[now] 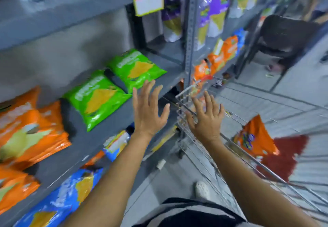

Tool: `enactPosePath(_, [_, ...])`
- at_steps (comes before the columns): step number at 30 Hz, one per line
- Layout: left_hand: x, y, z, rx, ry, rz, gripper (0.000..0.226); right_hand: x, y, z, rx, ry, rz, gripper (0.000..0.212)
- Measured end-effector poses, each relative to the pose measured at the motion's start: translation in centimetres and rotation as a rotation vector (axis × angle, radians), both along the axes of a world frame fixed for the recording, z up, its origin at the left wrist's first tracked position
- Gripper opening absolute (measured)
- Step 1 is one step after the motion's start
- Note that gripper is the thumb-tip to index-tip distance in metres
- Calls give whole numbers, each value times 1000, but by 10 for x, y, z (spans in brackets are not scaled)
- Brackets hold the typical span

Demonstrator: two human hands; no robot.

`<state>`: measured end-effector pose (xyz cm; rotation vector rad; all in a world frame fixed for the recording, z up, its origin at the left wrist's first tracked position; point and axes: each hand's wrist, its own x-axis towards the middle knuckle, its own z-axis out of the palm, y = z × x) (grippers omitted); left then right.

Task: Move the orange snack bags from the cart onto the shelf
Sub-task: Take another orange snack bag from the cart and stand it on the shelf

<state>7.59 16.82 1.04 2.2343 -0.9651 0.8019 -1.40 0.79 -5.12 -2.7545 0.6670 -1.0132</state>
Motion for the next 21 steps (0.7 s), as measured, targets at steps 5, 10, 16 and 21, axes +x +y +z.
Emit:
enactPosePath(5, [-4,-123,-36,22,209,-283,66,-37,-69,-26,406,-1,-216,54])
enactPosePath(10, [-7,-249,-90,119,655,-477,72,-54,-138,-59,1055,-17,-436,34])
enactPosePath(16, [-12,-358,-195,717,1089,-600,87,-91,-184,-151,2156,99,-791,13])
enactPosePath(21, [-17,-391,-277,1021,1238,-668,101,-109,-189,-220,2220,-19,-986,63])
